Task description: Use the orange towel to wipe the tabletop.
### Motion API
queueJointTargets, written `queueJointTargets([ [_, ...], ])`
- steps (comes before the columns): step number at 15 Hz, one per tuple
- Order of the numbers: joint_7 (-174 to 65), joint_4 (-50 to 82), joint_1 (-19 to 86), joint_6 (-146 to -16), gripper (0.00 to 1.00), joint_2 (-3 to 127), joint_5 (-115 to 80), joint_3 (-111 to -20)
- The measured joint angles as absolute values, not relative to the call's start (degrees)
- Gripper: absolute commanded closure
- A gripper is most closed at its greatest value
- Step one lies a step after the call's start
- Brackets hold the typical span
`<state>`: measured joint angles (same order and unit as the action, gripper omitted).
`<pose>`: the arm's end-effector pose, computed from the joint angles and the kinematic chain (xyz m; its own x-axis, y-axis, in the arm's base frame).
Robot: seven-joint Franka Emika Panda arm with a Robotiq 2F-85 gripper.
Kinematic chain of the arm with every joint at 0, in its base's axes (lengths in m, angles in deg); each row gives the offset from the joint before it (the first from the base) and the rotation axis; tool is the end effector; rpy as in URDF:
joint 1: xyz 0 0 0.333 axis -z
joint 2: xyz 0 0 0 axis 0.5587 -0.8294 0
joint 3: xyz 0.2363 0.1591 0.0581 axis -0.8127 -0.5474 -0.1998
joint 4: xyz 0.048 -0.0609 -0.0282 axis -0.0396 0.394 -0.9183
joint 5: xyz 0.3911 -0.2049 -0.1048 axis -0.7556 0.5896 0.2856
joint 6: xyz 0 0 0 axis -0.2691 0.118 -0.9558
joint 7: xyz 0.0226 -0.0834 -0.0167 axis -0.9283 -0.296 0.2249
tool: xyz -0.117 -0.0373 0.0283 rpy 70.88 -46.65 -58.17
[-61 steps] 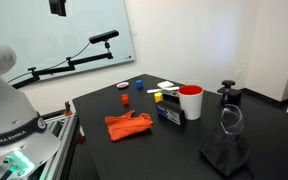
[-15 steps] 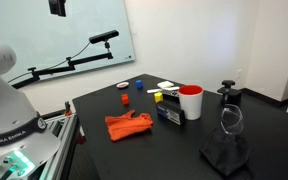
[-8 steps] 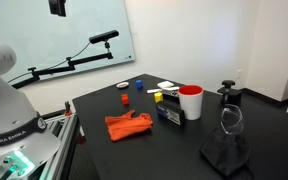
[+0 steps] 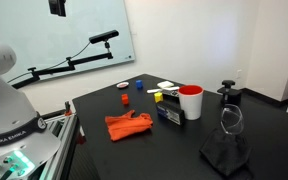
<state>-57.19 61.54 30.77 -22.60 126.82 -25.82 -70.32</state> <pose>0.3383 0.0363 0.5307 0.9718 0.0415 -0.2321 0.0261 -0.9973 -0.0688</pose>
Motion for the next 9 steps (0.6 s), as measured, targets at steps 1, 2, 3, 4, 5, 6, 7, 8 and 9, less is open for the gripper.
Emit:
queueJointTargets([
  [1,-57.2,61.7,30.8,-22.6,0.00,126.8,-25.8,-70.4],
  [2,-57.2,62.0,30.9,-23.1,0.00,126.5,-25.8,-70.7],
  [3,-56.7,62.2,31.0,-24.6,0.00,126.0,-25.8,-71.1],
  [4,-55.5,62.0,31.2,-26.9,0.00,124.7,-26.0,-71.6],
  [5,-53.7,61.3,31.7,-29.9,0.00,122.6,-26.5,-72.0],
  [6,-52.2,60.1,32.3,-32.6,0.00,119.9,-27.0,-72.1],
  [7,-51.1,58.7,32.9,-34.6,0.00,116.8,-27.3,-72.1],
  [8,-50.2,57.0,33.4,-36.2,0.00,113.8,-27.7,-72.1],
  [9,-49.5,55.4,33.8,-37.4,0.00,111.2,-28.2,-72.0],
])
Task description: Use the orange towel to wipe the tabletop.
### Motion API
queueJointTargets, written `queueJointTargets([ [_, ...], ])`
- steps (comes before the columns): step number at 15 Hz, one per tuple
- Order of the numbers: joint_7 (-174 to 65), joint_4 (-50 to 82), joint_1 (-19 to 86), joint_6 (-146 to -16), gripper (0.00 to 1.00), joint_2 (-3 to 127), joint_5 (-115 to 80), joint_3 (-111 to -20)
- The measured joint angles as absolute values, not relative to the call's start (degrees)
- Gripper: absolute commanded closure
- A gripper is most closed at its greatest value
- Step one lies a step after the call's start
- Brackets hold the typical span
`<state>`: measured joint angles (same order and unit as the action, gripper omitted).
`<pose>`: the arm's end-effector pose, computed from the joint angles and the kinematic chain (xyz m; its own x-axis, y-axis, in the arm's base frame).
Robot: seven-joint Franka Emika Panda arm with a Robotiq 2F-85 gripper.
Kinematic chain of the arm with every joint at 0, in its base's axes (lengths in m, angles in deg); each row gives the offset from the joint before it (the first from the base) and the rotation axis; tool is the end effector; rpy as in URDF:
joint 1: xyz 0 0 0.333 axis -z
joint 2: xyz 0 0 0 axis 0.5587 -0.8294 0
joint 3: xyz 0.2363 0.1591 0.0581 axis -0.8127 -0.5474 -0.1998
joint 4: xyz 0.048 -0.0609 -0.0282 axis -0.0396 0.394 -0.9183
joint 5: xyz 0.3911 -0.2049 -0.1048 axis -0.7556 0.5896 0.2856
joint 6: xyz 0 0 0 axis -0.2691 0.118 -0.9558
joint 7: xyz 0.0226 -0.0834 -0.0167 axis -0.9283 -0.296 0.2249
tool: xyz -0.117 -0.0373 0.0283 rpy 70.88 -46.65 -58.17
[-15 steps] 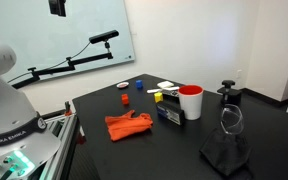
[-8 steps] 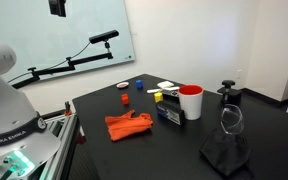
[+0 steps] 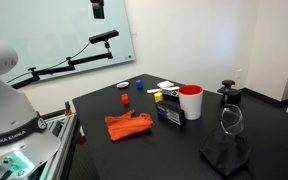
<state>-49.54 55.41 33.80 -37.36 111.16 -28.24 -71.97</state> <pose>0.4347 0.0363 0.4960 0.9777 -0.1399 -0.1568 -0.1538 -0.9849 -0.0797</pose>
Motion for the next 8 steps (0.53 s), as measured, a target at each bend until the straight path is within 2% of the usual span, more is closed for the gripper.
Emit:
queueJointTargets([
  [8,-49.0,53.3,34.2,-37.6,0.00,107.1,-29.2,-71.9],
])
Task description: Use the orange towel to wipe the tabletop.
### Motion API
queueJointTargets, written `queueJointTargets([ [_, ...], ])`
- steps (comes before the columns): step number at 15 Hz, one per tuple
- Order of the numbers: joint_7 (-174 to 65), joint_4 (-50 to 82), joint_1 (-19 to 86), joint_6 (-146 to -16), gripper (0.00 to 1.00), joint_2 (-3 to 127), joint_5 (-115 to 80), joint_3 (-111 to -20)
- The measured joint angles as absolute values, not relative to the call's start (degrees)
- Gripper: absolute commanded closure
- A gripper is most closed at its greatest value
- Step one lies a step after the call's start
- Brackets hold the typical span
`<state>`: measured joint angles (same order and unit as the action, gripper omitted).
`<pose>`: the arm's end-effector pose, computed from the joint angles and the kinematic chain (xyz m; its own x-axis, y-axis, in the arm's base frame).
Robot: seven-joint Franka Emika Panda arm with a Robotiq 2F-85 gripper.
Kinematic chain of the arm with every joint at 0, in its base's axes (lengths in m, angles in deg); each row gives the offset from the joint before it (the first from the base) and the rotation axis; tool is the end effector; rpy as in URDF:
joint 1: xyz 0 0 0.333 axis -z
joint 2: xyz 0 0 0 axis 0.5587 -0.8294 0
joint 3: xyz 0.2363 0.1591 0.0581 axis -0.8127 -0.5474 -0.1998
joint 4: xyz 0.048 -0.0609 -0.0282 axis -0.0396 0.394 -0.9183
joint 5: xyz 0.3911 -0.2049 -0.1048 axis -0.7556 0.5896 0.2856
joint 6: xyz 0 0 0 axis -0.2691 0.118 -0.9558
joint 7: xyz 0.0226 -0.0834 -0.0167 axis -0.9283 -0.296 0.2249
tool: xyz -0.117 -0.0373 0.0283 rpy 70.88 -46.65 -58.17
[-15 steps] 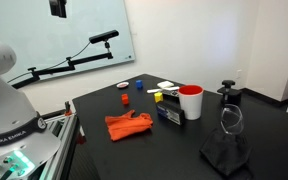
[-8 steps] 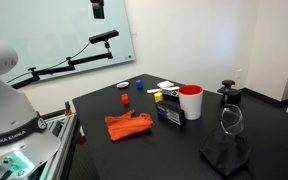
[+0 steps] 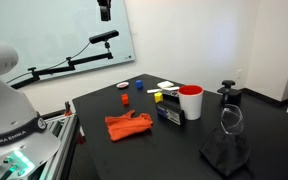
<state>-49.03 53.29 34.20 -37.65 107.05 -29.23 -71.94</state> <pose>0.4519 0.0357 0.4841 0.9694 -0.1555 -0.1898 -0.1751 -0.9803 -0.0916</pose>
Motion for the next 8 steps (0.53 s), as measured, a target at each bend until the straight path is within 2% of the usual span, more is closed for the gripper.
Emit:
queueJointTargets([
  [8,-49.2,55.0,34.5,-49.9,0.00,99.8,-29.2,-71.3],
])
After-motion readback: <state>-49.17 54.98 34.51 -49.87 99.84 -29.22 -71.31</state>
